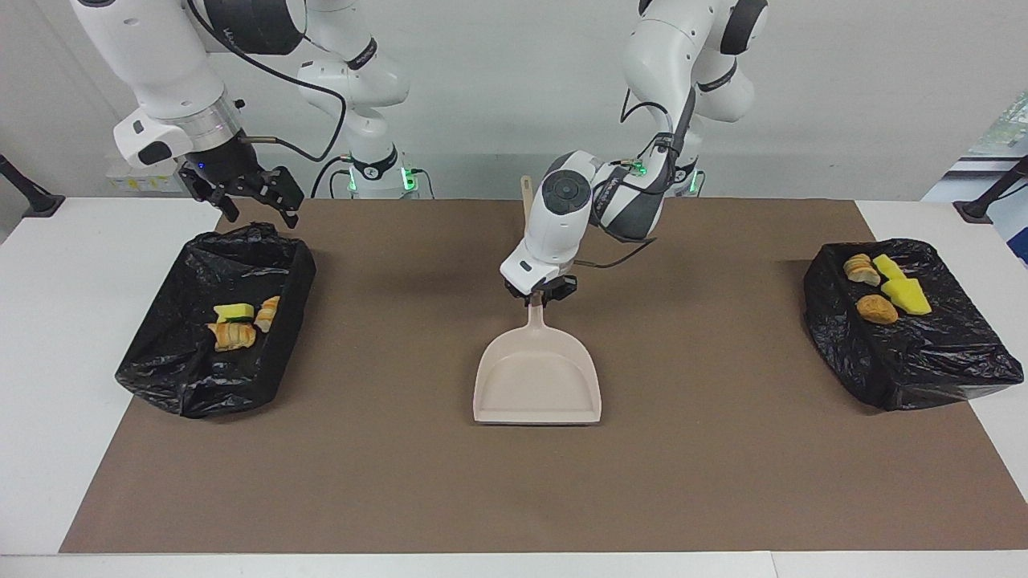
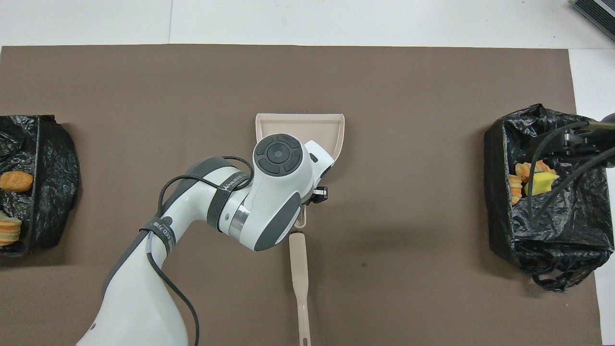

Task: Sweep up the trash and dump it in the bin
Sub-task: 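Bring the empty dustpan back to the table center with the left gripper, then release the dustpan above the brush and withdraw the left gripper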

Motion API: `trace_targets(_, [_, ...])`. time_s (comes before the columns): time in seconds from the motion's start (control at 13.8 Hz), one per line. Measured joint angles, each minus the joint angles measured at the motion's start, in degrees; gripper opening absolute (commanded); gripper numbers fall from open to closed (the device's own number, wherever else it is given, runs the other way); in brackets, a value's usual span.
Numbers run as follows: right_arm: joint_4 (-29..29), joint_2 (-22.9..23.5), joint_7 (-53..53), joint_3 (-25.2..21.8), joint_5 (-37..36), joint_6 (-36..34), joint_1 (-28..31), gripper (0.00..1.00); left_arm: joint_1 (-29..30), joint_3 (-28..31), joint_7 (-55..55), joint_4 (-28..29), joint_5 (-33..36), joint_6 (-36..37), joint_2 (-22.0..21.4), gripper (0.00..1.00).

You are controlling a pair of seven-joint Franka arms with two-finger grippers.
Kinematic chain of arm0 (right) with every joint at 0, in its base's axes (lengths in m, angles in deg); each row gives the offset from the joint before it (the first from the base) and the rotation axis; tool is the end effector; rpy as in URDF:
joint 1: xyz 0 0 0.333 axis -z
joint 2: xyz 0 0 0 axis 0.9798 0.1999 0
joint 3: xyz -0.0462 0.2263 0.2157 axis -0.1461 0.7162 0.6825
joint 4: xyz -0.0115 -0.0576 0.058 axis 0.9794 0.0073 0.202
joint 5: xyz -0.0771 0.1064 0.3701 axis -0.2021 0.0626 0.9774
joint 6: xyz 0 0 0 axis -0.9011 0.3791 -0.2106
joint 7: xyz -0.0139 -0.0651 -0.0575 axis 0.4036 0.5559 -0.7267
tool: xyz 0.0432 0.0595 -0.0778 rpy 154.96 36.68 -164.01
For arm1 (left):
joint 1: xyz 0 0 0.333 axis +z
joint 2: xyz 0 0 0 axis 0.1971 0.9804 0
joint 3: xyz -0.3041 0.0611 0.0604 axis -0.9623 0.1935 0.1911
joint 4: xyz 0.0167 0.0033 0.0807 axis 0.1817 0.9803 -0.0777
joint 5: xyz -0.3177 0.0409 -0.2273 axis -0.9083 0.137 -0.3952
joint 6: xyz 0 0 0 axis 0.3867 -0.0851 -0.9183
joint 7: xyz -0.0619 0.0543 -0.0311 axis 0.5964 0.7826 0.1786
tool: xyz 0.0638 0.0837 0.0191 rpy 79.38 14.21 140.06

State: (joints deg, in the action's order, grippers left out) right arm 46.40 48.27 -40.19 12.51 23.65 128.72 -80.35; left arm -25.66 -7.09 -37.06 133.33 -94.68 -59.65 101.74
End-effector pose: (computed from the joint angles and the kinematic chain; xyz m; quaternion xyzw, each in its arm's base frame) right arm 0.5577 -0.0139 0.6206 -0.9968 0.0776 0.0173 0.0063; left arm 0.4999 -0.4190 0.3513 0.9965 -0.0423 -0.0564 0.0446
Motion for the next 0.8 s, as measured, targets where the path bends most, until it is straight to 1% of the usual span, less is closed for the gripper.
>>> trace_targets(0.15, [0.0, 0.0, 0.0, 0.0, 0.0, 0.0, 0.0, 1.00, 0.1, 0.3, 0.0, 0.0, 0.0, 0.2, 0.0, 0.92])
trace_targets(0.22, [0.0, 0.0, 0.0, 0.0, 0.0, 0.0, 0.0, 1.00, 0.2, 0.5, 0.0, 0.0, 0.0, 0.2, 0.0, 1.00])
trace_targets(0.36, [0.0, 0.0, 0.0, 0.0, 0.0, 0.0, 0.0, 1.00, 0.5, 0.8, 0.1, -0.2, 0.0, 0.4, -0.4, 1.00])
trace_targets(0.51, [0.0, 0.0, 0.0, 0.0, 0.0, 0.0, 0.0, 1.00, 0.9, 1.2, 0.0, -0.8, 0.0, 2.4, -2.0, 1.00])
trace_targets(0.65, [0.0, 0.0, 0.0, 0.0, 0.0, 0.0, 0.0, 1.00, 2.9, 1.5, 0.0, -1.2, 0.0, 7.6, -5.5, 1.00])
trace_targets(0.8, [0.0, 0.0, 0.0, 0.0, 0.0, 0.0, 0.0, 1.00, 6.9, 1.6, 0.5, -1.1, 0.1, 12.3, -9.4, 1.00])
